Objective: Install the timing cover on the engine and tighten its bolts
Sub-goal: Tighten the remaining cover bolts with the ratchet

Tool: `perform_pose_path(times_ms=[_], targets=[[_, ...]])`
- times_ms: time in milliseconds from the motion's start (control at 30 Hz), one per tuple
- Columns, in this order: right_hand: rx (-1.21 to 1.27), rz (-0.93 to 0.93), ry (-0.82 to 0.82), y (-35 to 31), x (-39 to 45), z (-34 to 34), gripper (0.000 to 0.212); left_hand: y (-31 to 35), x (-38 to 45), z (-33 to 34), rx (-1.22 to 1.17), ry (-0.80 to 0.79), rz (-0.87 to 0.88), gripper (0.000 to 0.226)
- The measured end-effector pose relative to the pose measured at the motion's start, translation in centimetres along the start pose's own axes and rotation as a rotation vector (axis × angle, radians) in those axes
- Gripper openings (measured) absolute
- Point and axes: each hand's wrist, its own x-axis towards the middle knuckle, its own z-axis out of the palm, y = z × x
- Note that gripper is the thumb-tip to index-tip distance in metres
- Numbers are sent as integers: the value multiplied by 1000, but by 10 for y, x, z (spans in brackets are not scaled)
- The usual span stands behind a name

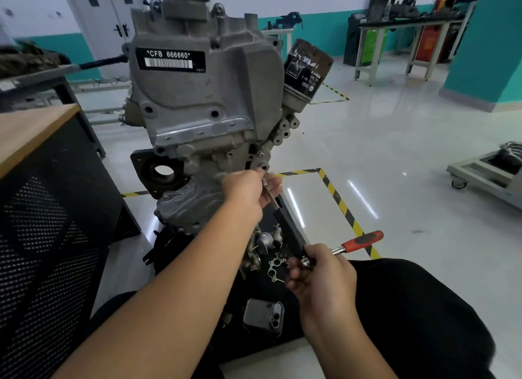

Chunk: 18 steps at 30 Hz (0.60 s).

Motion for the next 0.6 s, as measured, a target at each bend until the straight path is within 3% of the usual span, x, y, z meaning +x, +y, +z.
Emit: perform_pose_path(times_ms=[267, 600], targets=[[-162, -138, 196, 17, 14, 3, 7, -42, 18, -18, -158, 7, -207, 16], [-159, -168, 238, 31, 23, 12, 12, -45, 24, 1, -250, 91, -193, 7]])
